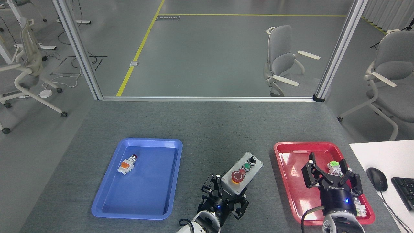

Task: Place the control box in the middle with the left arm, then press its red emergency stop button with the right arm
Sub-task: 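Lower the control box onto the table and open the left gripper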

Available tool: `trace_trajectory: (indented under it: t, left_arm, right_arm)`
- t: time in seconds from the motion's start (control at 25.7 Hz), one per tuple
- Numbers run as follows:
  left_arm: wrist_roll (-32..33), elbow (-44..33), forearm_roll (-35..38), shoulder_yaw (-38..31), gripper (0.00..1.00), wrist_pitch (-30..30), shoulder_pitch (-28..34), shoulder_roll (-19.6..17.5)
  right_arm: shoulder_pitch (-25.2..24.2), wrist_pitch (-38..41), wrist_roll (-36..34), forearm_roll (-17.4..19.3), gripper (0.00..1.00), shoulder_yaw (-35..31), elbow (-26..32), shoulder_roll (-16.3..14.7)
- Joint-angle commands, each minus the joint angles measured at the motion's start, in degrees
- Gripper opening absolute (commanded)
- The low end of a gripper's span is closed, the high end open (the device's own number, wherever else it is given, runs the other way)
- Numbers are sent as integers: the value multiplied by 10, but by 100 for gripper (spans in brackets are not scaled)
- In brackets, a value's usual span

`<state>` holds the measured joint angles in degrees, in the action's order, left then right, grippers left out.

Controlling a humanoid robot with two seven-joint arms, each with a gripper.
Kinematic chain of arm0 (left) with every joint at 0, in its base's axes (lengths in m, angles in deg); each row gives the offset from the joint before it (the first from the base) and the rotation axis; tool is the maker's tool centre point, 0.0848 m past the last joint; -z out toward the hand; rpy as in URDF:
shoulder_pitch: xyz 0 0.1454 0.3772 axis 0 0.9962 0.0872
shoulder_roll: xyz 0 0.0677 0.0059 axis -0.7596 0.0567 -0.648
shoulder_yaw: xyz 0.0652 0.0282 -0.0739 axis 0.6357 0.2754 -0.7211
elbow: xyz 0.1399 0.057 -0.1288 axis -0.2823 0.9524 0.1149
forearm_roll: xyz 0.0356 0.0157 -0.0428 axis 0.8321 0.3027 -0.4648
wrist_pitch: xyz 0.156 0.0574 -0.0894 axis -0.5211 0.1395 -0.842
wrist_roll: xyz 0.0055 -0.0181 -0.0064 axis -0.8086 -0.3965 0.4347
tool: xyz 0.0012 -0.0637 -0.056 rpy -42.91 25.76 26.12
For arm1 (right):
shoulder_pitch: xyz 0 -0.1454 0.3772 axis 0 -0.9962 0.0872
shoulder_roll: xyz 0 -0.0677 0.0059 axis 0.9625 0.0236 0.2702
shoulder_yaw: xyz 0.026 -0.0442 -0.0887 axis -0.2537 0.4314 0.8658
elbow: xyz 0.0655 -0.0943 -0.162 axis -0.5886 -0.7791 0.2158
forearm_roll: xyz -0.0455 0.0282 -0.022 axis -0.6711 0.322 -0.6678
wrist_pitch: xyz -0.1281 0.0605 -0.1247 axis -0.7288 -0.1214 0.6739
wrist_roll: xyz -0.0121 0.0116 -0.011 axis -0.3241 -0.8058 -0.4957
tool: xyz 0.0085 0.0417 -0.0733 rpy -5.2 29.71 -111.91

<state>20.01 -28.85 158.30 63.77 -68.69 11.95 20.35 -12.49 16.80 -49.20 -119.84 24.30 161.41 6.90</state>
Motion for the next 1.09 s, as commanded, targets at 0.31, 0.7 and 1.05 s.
trace_trajectory:
  t: [0.31,0.7,1.05]
  left_arm:
    - [23,34,-4,4,53,-6,0,-1]
    - [43,18,0,6,97,1,2,-1]
    - [44,-78,-3,-3,98,4,66,-19]
  right_arm:
    - [0,3,-3,0,99,0,-1,-2]
    - [0,5,-8,0,99,0,-1,-1]
    - [4,8,-12,-10,98,4,-4,-3]
